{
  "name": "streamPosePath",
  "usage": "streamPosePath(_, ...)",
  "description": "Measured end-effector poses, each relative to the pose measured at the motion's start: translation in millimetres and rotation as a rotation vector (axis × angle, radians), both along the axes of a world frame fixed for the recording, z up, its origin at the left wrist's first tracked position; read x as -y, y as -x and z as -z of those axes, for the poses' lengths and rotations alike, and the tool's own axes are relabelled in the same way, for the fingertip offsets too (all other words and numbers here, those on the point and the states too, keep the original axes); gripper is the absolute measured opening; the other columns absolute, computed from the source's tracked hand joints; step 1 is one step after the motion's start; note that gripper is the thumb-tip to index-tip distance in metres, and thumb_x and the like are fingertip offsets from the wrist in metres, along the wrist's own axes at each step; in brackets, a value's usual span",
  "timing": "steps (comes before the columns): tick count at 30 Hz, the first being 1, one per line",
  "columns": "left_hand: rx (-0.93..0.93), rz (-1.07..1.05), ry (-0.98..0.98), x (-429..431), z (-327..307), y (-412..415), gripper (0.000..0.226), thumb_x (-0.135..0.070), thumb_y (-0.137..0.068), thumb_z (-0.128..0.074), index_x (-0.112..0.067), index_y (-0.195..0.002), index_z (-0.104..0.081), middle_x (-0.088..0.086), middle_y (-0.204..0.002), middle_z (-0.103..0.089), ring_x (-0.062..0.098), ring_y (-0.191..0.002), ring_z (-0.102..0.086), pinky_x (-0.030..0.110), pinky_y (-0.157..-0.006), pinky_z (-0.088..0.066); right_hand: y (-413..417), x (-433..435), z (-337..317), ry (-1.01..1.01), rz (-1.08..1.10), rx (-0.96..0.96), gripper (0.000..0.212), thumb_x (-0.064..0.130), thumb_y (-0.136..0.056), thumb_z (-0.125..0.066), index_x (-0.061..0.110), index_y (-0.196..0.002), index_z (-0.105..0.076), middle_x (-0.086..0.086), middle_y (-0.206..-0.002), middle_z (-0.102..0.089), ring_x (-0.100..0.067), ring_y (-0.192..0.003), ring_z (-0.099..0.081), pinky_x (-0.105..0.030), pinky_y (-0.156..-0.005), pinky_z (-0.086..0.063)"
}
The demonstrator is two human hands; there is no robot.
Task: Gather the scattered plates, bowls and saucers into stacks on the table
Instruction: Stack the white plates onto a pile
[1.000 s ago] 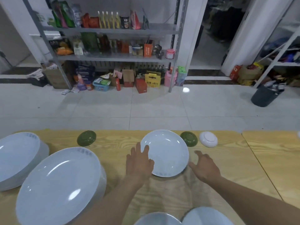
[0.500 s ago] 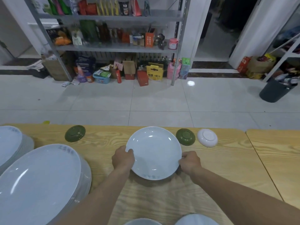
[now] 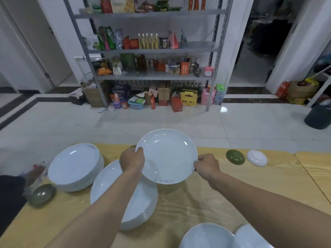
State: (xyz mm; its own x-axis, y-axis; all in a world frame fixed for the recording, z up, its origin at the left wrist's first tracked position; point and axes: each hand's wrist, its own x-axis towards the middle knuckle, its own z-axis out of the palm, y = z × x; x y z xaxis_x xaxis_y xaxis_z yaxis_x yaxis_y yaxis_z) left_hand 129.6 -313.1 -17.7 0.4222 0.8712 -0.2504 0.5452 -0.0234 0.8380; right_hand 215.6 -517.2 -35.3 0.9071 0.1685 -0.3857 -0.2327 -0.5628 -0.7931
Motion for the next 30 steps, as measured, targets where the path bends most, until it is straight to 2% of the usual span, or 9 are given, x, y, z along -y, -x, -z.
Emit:
streamPosePath(3,-0.043,-0.016,0.026,-34,5,39,0.032,-0.026,-0.09,-0.05,-0.001,-0.078,-0.063,0.009,-0.078,-0.062,0.029,-0.073,-0.054,0.033,-0.067,-0.043,37,-34,3,0.016,-0.005,0.025,0.019,-0.002,-0.075,-0.046,-0.008,-0.082,-0.062,-0.006,-0.072,-0.048,-0.02,-0.064,-0.033,-0.028,-0.056,-0.025)
streamPosePath(6,-0.094,-0.014,0.017,-64,21,71,0.036,-0.038,-0.088,-0.048,-0.007,-0.081,-0.065,0.012,-0.093,-0.066,0.036,-0.096,-0.058,0.041,-0.081,-0.051,72,-63,3,0.055,-0.042,0.025,0.015,-0.002,-0.076,-0.041,0.006,-0.065,-0.049,-0.004,-0.067,-0.041,-0.02,-0.059,-0.027,-0.026,-0.05,-0.019)
streamPosePath(8,-0.112,-0.01,0.006,-75,30,92,0.036,-0.039,-0.088,-0.048,-0.009,-0.074,-0.064,0.011,-0.09,-0.066,0.037,-0.099,-0.057,0.038,-0.077,-0.049,89,-77,6,0.063,-0.054,0.03,0.022,-0.004,-0.076,-0.039,0.012,-0.061,-0.038,-0.001,-0.063,-0.035,-0.019,-0.057,-0.023,-0.026,-0.047,-0.017)
streamPosePath(14,-0.182,0.021,-0.028,-94,53,135,0.042,-0.035,-0.095,-0.044,-0.002,-0.095,-0.069,0.01,-0.099,-0.065,0.031,-0.102,-0.054,0.034,-0.081,-0.038,128,-101,25,0.141,-0.062,0.01,0.023,-0.001,-0.076,-0.041,-0.001,-0.076,-0.064,-0.005,-0.071,-0.053,-0.018,-0.057,-0.036,-0.025,-0.047,-0.031)
streamPosePath(19,-0.228,0.022,-0.101,-97,74,144,0.039,-0.035,-0.094,-0.046,-0.001,-0.096,-0.066,0.014,-0.115,-0.057,0.031,-0.117,-0.042,0.033,-0.08,-0.036,140,-105,34,0.166,-0.065,0.02,0.02,-0.001,-0.079,-0.038,0.001,-0.067,-0.055,-0.004,-0.065,-0.044,-0.018,-0.056,-0.032,-0.026,-0.046,-0.024)
streamPosePath(23,-0.178,0.052,-0.125,-88,74,147,0.04,-0.034,-0.092,-0.052,-0.008,-0.122,-0.06,0.008,-0.132,-0.047,0.027,-0.128,-0.035,0.041,-0.095,-0.041,139,-102,43,0.196,-0.107,0.039,0.034,0.006,-0.081,-0.041,0.002,-0.1,-0.07,-0.006,-0.072,-0.052,-0.02,-0.059,-0.038,-0.026,-0.049,-0.031)
streamPosePath(26,-0.274,0.138,-0.248,-78,72,149,0.051,-0.035,-0.091,-0.054,-0.014,-0.137,-0.047,0.007,-0.144,-0.037,0.027,-0.134,-0.027,0.042,-0.104,-0.034,138,-94,35,0.314,-0.263,0.08,0.049,0.023,-0.092,-0.05,0.017,-0.141,-0.051,-0.009,-0.104,-0.062,-0.025,-0.09,-0.058,-0.03,-0.072,-0.048)
streamPosePath(28,-0.327,0.245,-0.415,-66,67,148,0.06,-0.038,-0.091,-0.053,-0.02,-0.146,-0.037,0.005,-0.153,-0.026,0.027,-0.138,-0.021,0.041,-0.109,-0.027,136,-83,26,0.47,-0.408,0.205,0.062,0.038,-0.098,-0.048,0.018,-0.152,-0.03,-0.007,-0.141,-0.052,-0.028,-0.129,-0.047,-0.038,-0.099,-0.042)
streamPosePath(30,-0.334,0.417,-0.529,-48,61,142,0.064,-0.039,-0.093,-0.049,-0.025,-0.152,-0.024,0.004,-0.16,-0.013,0.026,-0.143,-0.013,0.04,-0.113,-0.02,133,-67,19,0.634,-0.543,0.361,0.07,0.05,-0.099,-0.042,0.021,-0.156,-0.016,-0.006,-0.159,-0.027,-0.025,-0.145,-0.028,-0.042,-0.116,-0.026)
